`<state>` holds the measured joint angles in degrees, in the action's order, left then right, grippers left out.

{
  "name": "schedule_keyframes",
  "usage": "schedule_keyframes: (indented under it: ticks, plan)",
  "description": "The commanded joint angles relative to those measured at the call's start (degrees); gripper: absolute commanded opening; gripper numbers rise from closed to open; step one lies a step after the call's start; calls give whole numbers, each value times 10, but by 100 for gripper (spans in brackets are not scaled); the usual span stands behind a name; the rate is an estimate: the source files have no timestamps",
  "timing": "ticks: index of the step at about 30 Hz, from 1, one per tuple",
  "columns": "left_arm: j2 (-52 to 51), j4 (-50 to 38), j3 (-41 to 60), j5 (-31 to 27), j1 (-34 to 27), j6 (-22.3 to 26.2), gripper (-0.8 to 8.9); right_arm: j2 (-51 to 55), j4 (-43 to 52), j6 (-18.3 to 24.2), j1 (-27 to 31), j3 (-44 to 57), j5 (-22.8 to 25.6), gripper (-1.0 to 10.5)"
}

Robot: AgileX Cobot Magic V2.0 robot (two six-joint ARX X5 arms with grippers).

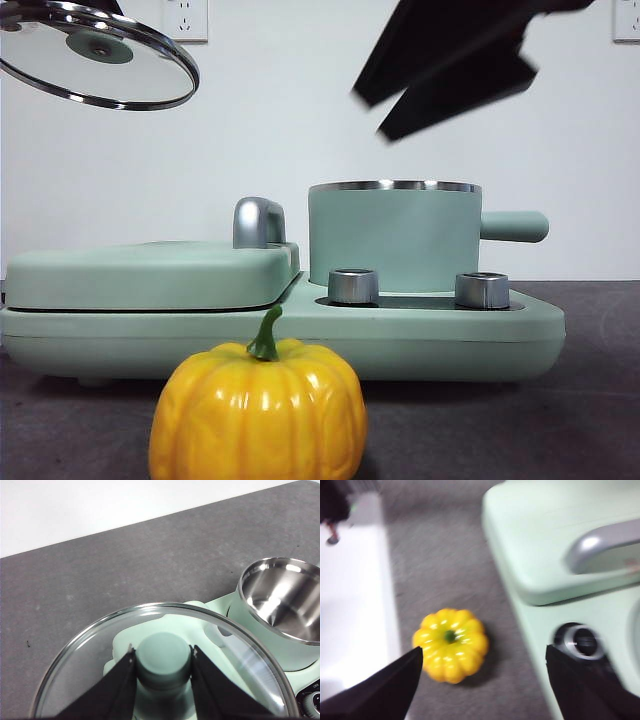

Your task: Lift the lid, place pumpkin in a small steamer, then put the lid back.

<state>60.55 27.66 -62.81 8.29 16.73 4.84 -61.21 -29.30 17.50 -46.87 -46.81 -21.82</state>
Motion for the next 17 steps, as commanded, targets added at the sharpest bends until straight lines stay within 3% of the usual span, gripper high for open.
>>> schedule_keyframes:
  ticks: [1, 9, 17]
  plan:
    - [-3, -17, -7, 1, 1, -5, 11, -33, 5, -8, -34, -9, 13, 404]
    - [-3, -15, -7, 1, 1, -5, 11, -110, 24, -5, -96, -9, 70, 487]
    - [-3, -15, -7, 1, 1, -6, 11, -162, 73, -6, -111, -9, 73, 487]
